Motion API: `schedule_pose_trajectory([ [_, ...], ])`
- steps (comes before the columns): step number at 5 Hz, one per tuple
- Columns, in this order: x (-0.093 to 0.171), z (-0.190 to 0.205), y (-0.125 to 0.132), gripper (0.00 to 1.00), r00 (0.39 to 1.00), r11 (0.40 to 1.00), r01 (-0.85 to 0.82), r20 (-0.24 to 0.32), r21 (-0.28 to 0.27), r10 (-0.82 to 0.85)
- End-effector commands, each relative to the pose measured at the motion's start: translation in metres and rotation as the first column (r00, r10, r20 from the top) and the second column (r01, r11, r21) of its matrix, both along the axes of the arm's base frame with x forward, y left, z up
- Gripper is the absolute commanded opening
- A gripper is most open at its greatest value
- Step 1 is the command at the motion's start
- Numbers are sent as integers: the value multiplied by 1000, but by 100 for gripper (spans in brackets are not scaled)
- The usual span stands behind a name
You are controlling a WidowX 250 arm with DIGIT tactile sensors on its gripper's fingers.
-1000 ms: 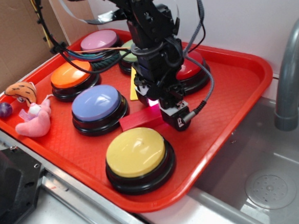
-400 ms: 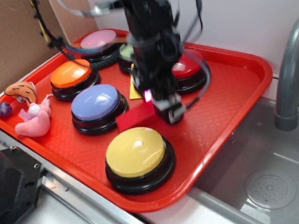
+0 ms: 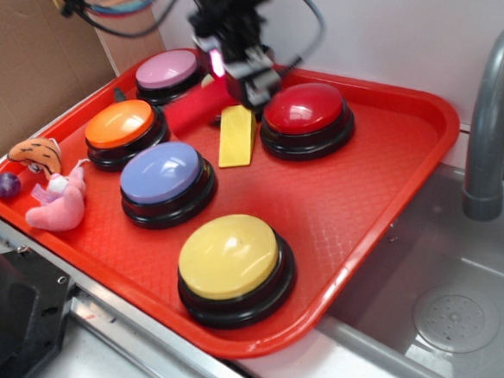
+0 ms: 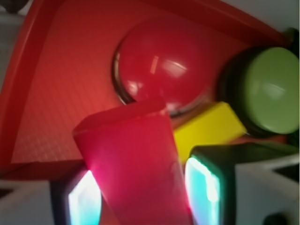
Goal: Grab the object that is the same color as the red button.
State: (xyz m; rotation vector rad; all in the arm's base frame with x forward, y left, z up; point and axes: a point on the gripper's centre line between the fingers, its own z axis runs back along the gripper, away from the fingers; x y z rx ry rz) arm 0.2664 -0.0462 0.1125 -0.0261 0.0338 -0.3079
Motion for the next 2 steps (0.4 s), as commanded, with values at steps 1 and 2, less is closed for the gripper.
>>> schedule_pose_trajectory([
  [1,-3,20,67,2,996,996,-84,-10,-18,83],
  [2,-8,19,79,0,996,997,-72,-45,-14,71],
])
